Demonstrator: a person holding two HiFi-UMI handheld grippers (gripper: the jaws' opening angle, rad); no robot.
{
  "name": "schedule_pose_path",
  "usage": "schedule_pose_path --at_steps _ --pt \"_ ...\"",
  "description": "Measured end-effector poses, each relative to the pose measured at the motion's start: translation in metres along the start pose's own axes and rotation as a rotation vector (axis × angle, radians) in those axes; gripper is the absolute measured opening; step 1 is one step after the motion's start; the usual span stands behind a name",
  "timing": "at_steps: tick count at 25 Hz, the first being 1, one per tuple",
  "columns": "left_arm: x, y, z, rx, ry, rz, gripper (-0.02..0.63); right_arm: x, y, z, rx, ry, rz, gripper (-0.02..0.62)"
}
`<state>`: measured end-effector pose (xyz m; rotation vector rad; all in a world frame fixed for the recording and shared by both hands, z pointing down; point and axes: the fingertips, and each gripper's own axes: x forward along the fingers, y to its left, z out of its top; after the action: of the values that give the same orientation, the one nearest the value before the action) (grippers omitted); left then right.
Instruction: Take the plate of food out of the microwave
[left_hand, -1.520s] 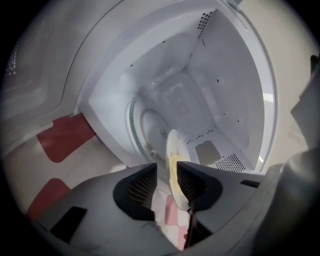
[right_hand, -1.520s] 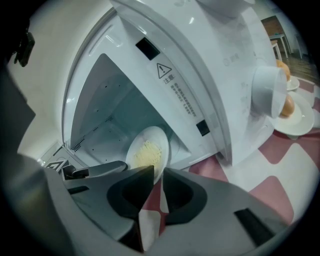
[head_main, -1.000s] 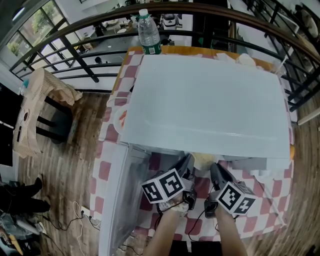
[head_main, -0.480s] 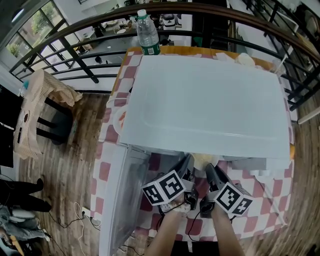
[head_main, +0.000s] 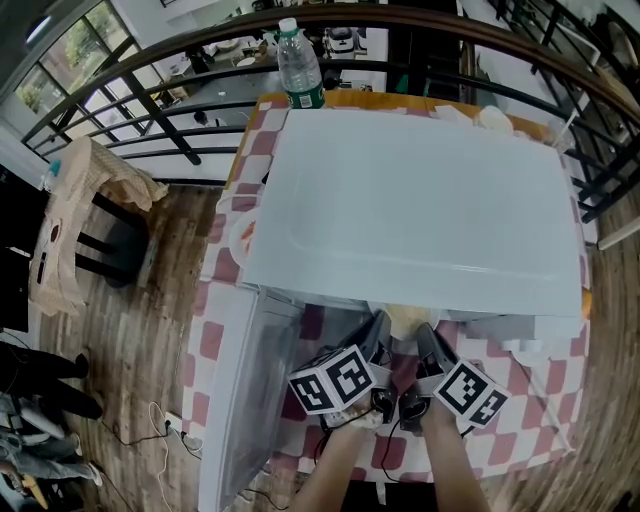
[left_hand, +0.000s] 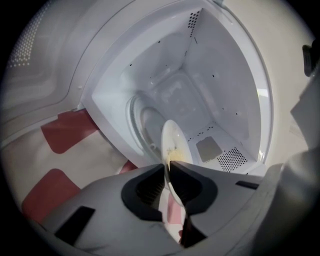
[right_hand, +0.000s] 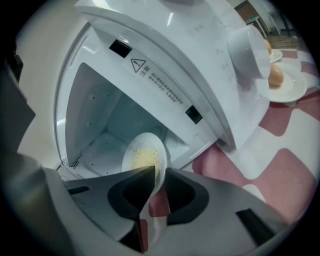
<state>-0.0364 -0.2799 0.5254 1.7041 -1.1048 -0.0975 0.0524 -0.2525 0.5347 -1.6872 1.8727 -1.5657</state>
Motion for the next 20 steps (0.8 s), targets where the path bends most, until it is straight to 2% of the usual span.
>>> schedule_pose_path --at_steps 10,20 --pt "-0.017 -0.005 -0.019 0.009 0.021 0.008 0.064 -0.024 -0.003 -0.008 -0.016 0.009 -0.016 0.060" --pt "-0.046 -0.015 -0.032 0.017 0.004 -0.005 0.064 -0.052 0.004 -0.019 -0.035 0.011 -0.005 0.063"
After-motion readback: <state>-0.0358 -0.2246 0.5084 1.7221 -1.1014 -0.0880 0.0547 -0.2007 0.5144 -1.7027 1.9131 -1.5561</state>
